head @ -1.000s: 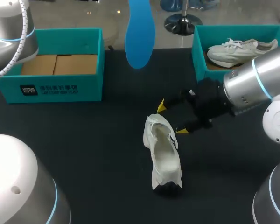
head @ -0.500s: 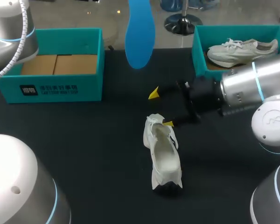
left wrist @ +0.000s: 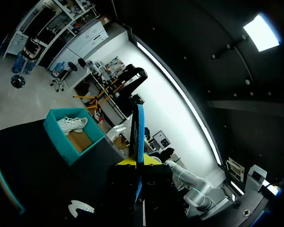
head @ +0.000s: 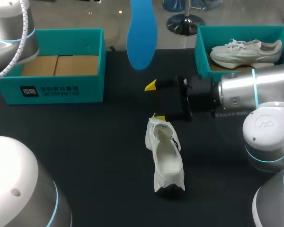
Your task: Take the shoe out of the shoebox, open the shoe tongue, remove and reinsert the insole, then place the shoe into the shoebox
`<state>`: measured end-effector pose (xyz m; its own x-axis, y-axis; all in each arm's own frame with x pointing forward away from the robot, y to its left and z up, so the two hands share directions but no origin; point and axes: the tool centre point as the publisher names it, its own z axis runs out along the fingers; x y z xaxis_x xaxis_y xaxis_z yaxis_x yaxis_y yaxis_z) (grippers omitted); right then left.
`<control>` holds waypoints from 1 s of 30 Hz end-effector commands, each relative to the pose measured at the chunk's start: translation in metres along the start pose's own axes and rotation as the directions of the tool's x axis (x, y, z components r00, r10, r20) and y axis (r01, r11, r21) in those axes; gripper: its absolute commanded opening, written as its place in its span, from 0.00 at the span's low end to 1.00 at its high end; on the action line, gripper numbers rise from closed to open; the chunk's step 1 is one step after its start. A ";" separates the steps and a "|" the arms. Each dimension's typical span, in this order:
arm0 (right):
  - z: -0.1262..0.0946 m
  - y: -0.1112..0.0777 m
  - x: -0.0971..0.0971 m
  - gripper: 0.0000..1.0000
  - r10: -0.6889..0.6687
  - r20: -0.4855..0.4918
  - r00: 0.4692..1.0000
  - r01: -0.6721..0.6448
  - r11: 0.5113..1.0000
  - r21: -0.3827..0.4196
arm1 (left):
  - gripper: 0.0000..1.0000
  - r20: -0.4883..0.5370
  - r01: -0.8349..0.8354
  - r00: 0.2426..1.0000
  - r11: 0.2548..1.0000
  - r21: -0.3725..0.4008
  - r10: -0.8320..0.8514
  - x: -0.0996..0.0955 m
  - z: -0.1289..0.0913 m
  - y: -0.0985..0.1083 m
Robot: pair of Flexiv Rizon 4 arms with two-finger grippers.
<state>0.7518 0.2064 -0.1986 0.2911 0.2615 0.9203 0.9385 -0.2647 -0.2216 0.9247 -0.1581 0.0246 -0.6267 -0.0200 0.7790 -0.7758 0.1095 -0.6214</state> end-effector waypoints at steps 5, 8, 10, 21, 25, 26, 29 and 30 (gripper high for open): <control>-0.016 -0.010 0.002 1.00 -0.049 -0.117 0.992 0.049 0.999 -0.001 | 0.00 -0.001 0.000 1.000 1.000 -0.003 0.000 -0.001 0.000 -0.001; -0.022 -0.012 0.005 1.00 -0.074 -0.129 0.989 0.073 0.997 -0.009 | 0.00 -0.001 0.000 1.000 1.000 -0.003 0.000 -0.001 0.000 -0.001; -0.025 -0.014 0.007 1.00 -0.081 -0.122 0.989 0.079 0.997 -0.018 | 0.00 -0.001 0.000 1.000 1.000 -0.003 0.000 -0.001 0.000 -0.001; -0.033 -0.015 0.018 1.00 -0.096 -0.090 0.991 0.097 0.995 0.007 | 0.00 -0.001 0.000 1.000 1.000 -0.003 0.000 -0.001 0.000 -0.001; -0.033 -0.015 0.019 1.00 -0.089 -0.069 0.994 0.090 0.996 0.011 | 0.00 -0.001 0.000 1.000 1.000 -0.003 0.000 -0.001 0.000 -0.001; -0.033 -0.015 0.019 1.00 -0.089 -0.069 0.994 0.090 0.996 0.011 | 0.00 -0.001 0.000 1.000 1.000 -0.003 0.000 -0.001 0.000 -0.001; -0.033 -0.015 0.019 1.00 -0.089 -0.069 0.994 0.090 0.996 0.011 | 0.00 -0.001 0.000 1.000 1.000 -0.003 0.000 -0.001 0.000 -0.001; -0.033 -0.015 0.019 1.00 -0.089 -0.069 0.994 0.090 0.996 0.011 | 0.00 -0.001 0.000 1.000 1.000 -0.003 0.000 -0.001 0.000 -0.001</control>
<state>0.7352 0.1816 -0.1681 0.1899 0.2110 0.9589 0.9632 -0.2292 -0.1404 0.9247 -0.1581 0.0246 -0.6267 -0.0200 0.7790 -0.7758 0.1095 -0.6214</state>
